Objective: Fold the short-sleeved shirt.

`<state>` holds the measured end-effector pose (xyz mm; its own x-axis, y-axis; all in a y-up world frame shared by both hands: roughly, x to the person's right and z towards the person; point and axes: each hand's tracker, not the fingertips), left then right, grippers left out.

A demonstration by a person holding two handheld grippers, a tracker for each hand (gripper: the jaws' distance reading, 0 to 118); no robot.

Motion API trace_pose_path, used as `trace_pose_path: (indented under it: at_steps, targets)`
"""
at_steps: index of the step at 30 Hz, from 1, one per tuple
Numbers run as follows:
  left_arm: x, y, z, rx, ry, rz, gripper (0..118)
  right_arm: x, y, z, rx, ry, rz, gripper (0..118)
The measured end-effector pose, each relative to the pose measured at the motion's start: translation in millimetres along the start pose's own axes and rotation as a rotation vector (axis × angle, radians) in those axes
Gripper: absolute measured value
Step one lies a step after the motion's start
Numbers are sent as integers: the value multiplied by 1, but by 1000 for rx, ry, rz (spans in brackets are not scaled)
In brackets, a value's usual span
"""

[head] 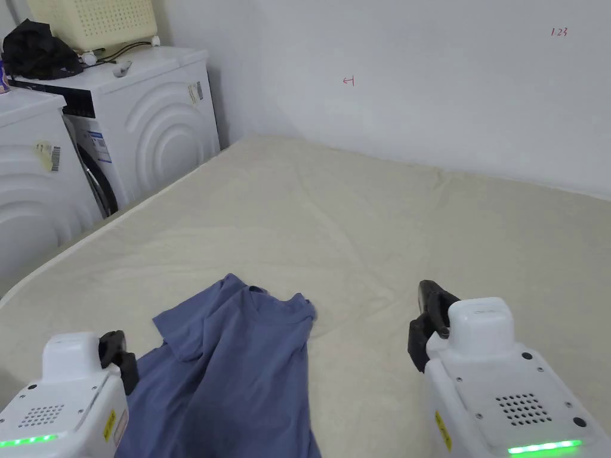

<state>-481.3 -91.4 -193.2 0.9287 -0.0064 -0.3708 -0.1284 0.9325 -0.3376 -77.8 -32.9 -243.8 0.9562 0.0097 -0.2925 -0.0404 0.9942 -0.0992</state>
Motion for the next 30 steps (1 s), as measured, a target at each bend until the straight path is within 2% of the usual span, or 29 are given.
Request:
trace_pose_path:
  at_steps: [1, 2, 3, 5, 7, 10, 14, 16, 18, 19, 20, 21, 22, 23, 24, 25, 27, 30]
  targets:
    - [1, -1, -9, -21, -27, 39, 67, 5, 0, 2, -1, -10, 13, 0]
    - [3, -1, -19, -56, -51, 63, 80, 10, -1, 3, -3, -22, 22, 0]
    - [6, -2, -30, -135, -72, 87, 85, 16, -2, 5, -6, -34, 28, 0]
    - [11, -5, -51, -162, -112, 135, 97, 22, -2, 6, -13, -64, 33, 0]
    - [19, -7, -74, -208, -130, 169, 99, 34, -5, 9, -22, -100, 40, 0]
    - [38, -12, -107, -328, -150, 126, 107, 45, -6, 13, -36, -149, 53, 0]
    - [62, -32, -153, -494, -139, 115, 107, 62, -10, 16, -57, -205, 64, 0]
    - [73, -45, -170, -541, -116, 56, 107, 69, -14, 17, -71, -234, 64, 0]
    - [82, -60, -184, -582, -100, 9, 102, 77, -18, 17, -86, -259, 59, 0]
    - [85, -68, -192, -635, -115, 11, 95, 80, -20, 17, -93, -270, 57, 0]
    - [88, -76, -199, -688, -124, 13, 76, 83, -22, 16, -99, -278, 54, 0]
    - [88, -83, -204, -738, -127, 21, 69, 86, -25, 16, -105, -284, 50, 0]
    - [90, -86, -203, -711, -110, 11, 68, 88, -27, 16, -113, -289, 46, 0]
    - [92, -79, -193, -648, -103, -2, 42, 90, -29, 16, -121, -296, 44, 0]
    - [93, -76, -189, -656, -109, 7, 7, 92, -31, 15, -126, -301, 42, 0]
    - [94, -75, -185, -620, -144, 36, 3, 93, -34, 15, -127, -305, 34, 0]
    - [93, -77, -176, -612, -135, 58, 3, 96, -36, 16, -129, -306, 11, 0]
    - [86, -68, -161, -568, -211, 153, 3, 99, -36, 22, -124, -306, -9, 0]
